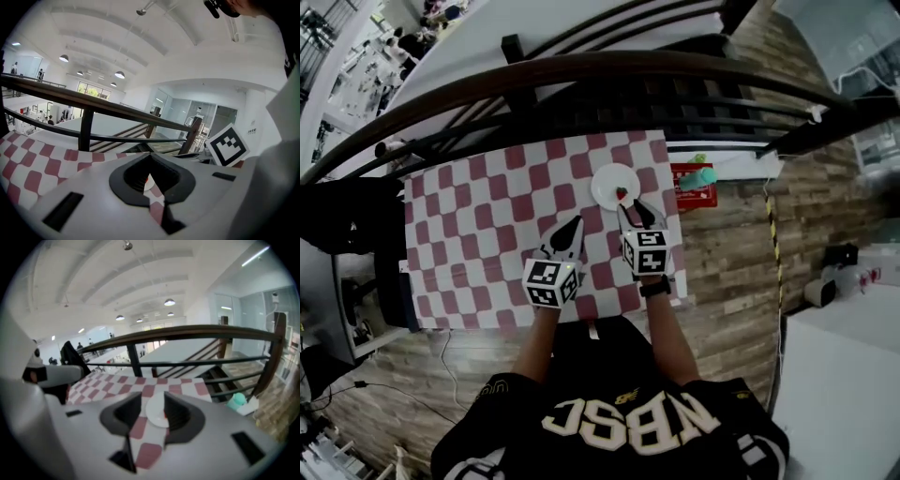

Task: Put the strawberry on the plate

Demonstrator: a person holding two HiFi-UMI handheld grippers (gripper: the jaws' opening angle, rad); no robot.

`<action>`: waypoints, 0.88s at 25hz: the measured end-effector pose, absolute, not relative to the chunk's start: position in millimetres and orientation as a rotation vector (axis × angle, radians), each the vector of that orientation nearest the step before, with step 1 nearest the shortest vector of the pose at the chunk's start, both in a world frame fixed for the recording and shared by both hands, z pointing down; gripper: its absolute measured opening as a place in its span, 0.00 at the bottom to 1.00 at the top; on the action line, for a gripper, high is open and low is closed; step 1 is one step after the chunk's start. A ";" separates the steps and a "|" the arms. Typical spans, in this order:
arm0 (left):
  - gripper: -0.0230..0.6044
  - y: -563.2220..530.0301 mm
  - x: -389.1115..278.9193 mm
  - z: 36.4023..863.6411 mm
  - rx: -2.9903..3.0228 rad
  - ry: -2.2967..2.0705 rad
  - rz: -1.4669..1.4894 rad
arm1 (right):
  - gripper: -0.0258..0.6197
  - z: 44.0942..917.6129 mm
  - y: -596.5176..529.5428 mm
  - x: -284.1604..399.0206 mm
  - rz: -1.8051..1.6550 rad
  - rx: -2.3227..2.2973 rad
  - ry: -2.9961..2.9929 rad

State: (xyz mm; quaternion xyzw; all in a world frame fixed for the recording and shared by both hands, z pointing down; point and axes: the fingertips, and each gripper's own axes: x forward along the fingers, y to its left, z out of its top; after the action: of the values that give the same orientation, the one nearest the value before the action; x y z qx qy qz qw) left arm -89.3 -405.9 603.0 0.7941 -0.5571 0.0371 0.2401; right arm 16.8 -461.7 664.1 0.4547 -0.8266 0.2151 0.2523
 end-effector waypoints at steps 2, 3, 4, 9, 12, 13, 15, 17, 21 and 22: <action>0.05 -401.2 -87.3 591.9 2.173 -1.550 0.075 | 0.28 642.4 -450.8 14.7 0.533 1.225 -2.304; 0.05 -399.0 -86.9 585.8 2.175 -1.563 0.062 | 0.28 632.1 -444.4 13.4 0.507 1.221 -2.330; 0.05 -397.1 -86.5 579.3 2.180 -1.574 0.053 | 0.27 621.7 -437.8 11.9 0.486 1.218 -2.356; 0.05 -395.1 -80.6 538.9 2.242 -1.624 0.011 | 0.12 562.3 -415.5 8.7 0.394 1.246 -2.481; 0.05 -394.3 -73.6 511.8 2.301 -1.646 -0.022 | 0.09 528.3 -409.4 9.8 0.338 1.281 -2.546; 0.05 -393.4 -71.4 503.7 2.319 -1.652 -0.030 | 0.08 517.7 -407.8 10.8 0.323 1.297 -2.566; 0.05 -390.3 -67.7 488.5 2.347 -1.662 -0.047 | 0.07 496.9 -404.0 14.3 0.291 1.336 -2.611; 0.05 -385.4 -65.1 471.0 2.368 -1.671 -0.078 | 0.07 477.0 -399.7 18.9 0.250 1.377 -2.657; 0.05 -378.0 -62.6 437.3 2.421 -1.712 -0.120 | 0.07 446.8 -393.6 27.2 0.180 1.427 -2.709; 0.05 -377.0 -62.4 432.5 2.433 -1.723 -0.129 | 0.07 441.2 -392.3 29.1 0.169 1.432 -2.715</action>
State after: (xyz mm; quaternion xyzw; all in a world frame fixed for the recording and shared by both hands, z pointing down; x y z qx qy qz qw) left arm -62.4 -377.0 432.5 0.8128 -0.5756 -0.0430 0.0786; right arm 29.1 -392.3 441.2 0.4655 -0.8827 0.0549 0.0336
